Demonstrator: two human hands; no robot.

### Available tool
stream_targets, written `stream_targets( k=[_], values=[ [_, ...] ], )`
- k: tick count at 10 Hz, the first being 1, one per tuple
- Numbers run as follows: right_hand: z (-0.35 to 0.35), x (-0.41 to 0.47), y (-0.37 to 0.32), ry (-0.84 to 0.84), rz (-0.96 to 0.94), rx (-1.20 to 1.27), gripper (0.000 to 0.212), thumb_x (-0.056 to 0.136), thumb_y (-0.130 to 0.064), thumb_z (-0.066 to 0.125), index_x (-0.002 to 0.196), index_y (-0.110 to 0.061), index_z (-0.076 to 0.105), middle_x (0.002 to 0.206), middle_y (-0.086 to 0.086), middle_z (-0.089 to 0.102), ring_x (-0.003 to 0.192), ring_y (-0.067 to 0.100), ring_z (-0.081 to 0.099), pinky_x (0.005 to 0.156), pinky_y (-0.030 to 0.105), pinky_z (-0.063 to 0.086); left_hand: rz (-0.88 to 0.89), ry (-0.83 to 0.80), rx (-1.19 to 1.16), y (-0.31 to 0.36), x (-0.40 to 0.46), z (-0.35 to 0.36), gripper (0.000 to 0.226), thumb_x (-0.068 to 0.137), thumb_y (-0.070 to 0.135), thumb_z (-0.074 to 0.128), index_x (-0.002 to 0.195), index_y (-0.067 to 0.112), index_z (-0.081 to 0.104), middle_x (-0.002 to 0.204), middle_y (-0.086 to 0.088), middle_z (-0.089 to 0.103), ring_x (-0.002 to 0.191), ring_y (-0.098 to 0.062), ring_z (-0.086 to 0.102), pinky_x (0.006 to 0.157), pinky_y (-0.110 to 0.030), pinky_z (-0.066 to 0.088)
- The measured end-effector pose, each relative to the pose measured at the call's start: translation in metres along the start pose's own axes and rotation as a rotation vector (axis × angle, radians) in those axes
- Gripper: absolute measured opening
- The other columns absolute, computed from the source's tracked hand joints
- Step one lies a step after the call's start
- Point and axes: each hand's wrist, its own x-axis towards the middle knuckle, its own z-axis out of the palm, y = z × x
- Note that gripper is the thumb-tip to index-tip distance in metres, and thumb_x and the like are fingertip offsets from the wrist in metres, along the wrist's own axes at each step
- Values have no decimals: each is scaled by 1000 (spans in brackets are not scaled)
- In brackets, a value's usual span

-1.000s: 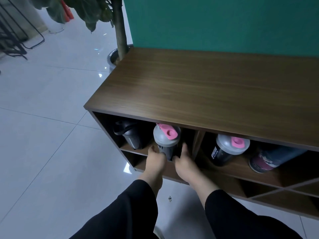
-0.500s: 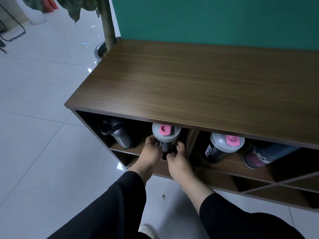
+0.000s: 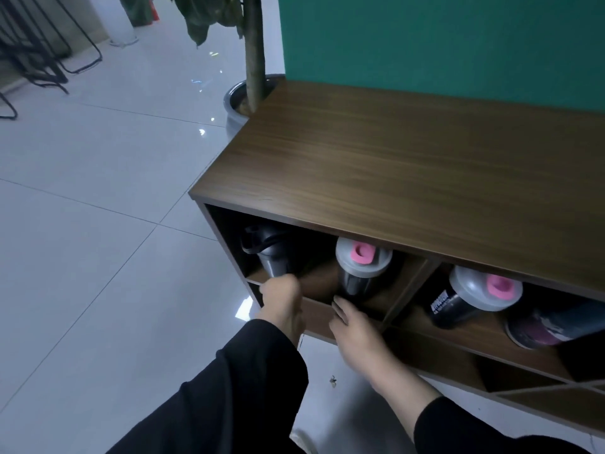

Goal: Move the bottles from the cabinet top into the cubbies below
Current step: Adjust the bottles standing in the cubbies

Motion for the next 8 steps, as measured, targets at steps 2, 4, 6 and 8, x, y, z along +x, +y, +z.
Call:
stream_targets(
  k=[2, 4, 6, 8],
  values=[
    [31, 19, -37, -46, -121, -35, 69, 94, -17, 40, 158, -29, 18, 159, 2, 38, 127, 15, 49, 107, 28, 35, 178, 95, -78, 15, 29, -32, 48, 94, 6, 44, 142, 2, 45, 132, -24, 60, 77, -21, 53, 63, -28, 42],
    [48, 45, -72, -49, -136, -71, 70, 99, -16, 38, 159, -30, 3, 152, 22, 40, 133, 40, 47, 113, 48, 36, 403, -65, 32, 16, 30, -37, 57, 94, -1, 40, 147, 19, 43, 130, -2, 63, 115, -21, 59, 90, -28, 44],
    [46, 59, -83, -5, -106, -53, 70, 97, -17, 37, 159, -29, 6, 159, 12, 35, 137, 30, 45, 108, 39, 36, 370, -66, -35, 14, 29, -39, 34, 98, 5, 43, 130, 16, 52, 93, 4, 64, 76, -8, 56, 63, -22, 43],
    [52, 58, -77, 86, -94, 157, 65, 98, -5, 36, 159, -20, 15, 163, 6, 28, 149, 19, 28, 117, 29, 24, 383, -54, -6, 11, 31, -35, 44, 98, 7, 43, 140, 20, 48, 96, 11, 64, 81, -3, 58, 67, -22, 43]
  ],
)
